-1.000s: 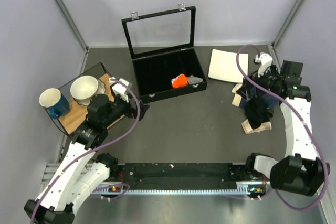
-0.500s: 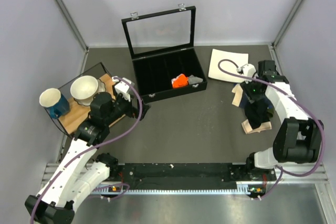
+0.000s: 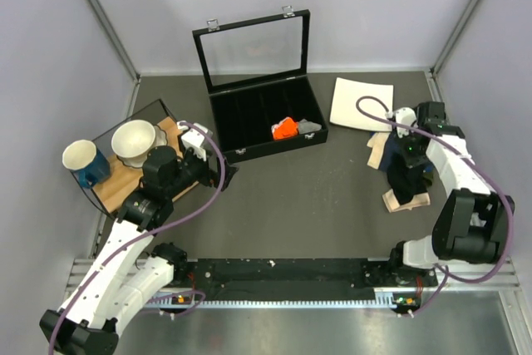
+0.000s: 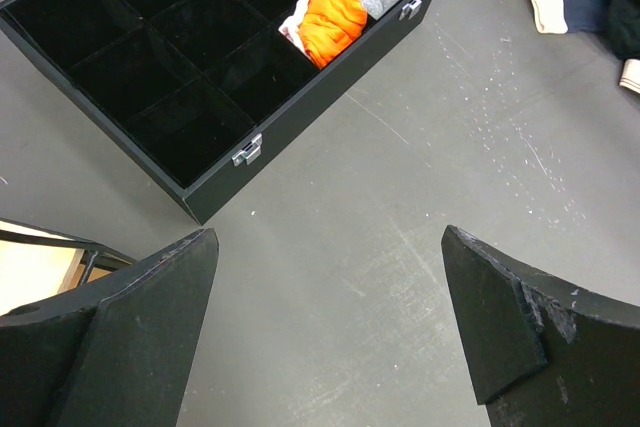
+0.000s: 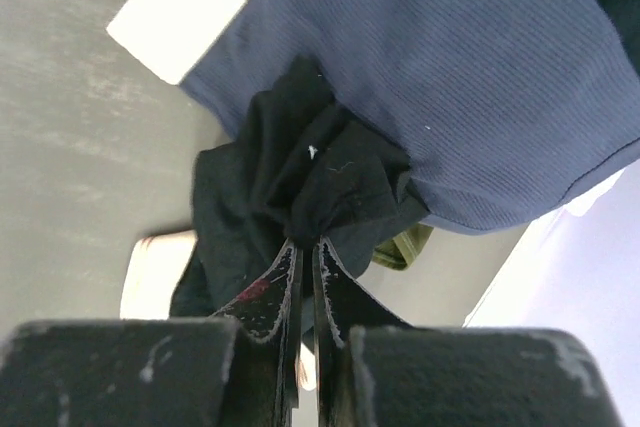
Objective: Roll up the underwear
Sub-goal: Roll the underwear to the center of the board.
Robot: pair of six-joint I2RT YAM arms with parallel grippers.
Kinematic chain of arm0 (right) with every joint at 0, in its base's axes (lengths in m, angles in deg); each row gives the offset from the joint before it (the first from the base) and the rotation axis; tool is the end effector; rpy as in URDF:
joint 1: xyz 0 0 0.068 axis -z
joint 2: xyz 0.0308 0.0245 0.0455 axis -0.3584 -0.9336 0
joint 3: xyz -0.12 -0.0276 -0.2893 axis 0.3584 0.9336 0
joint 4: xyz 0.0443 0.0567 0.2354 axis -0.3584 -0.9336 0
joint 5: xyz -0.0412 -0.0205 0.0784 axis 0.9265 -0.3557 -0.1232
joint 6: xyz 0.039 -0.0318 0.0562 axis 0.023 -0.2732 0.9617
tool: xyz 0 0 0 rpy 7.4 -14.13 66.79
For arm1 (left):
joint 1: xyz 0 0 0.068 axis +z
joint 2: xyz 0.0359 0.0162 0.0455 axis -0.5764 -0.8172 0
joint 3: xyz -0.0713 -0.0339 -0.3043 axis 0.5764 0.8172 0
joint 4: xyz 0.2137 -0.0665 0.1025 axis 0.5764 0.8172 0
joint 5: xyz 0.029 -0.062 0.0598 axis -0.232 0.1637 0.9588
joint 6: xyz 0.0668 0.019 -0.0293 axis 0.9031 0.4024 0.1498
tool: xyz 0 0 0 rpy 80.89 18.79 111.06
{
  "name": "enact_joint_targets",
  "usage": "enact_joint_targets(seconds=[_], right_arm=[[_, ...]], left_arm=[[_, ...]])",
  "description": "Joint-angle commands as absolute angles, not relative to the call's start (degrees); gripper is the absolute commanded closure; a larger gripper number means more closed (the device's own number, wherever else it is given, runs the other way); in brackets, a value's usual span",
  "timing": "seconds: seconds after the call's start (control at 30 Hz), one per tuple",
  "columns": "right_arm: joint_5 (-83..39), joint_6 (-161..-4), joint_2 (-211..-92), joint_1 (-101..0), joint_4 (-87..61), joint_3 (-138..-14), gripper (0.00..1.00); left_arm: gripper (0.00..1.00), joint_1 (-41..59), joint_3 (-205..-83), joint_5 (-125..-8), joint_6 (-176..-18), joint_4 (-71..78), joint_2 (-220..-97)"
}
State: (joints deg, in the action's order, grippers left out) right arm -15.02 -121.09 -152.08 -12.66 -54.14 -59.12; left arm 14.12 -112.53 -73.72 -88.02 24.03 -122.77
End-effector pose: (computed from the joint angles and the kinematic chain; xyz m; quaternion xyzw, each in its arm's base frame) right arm 0.2660 -0.0381 0.2599 -0.1970 0.9546 -0.0703 0.2122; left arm 0.1261 -0.0668 0.3325 0.2052 0.7778 -0.2284 0.5485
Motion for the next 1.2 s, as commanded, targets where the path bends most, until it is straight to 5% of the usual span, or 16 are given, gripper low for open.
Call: enact_joint_targets(seconds=[0.0,0.23,0.5,0.87,0.93,1.0,1.17], right_arm=[[-25.8,-120.2,-142.9,-12.5,-56.8,-64.9,1.0],[-51.9,-124.9,-129.8,-29.3,-63.2,-66.8,1.0],[-77.2,-117.5,-134.7,-38.5,-63.1,-78.8,1.0],[-41.7,-111.1,-137.9,-38.2,-33.9,-47.9,1.0],[-34.5,-111.7,-142.6,-37.8,-34.6,-48.3,0.91],[-30.8,-111.7,-146.5,-35.3,-38.6,-52.3,0.72],[-52.6,-124.0,-139.6,-32.9,-46.5,-52.0,0.4]], left_arm=[[0.01,14.5,-113.5,-73.4,-87.1,23.9,-122.7],[0.01,14.5,-112.3,-74.5,-87.9,23.0,-122.0],[0.07,14.5,-111.5,-78.4,-85.7,22.2,-123.4],[0.07,14.5,-110.9,-87.1,-85.8,20.5,-126.1],[0.08,14.4,-111.0,-90.5,-86.0,20.9,-127.9],[0.12,14.4,-111.8,-93.7,-86.2,21.4,-130.6],[0.18,14.4,-113.0,-98.8,-86.3,22.0,-135.4]])
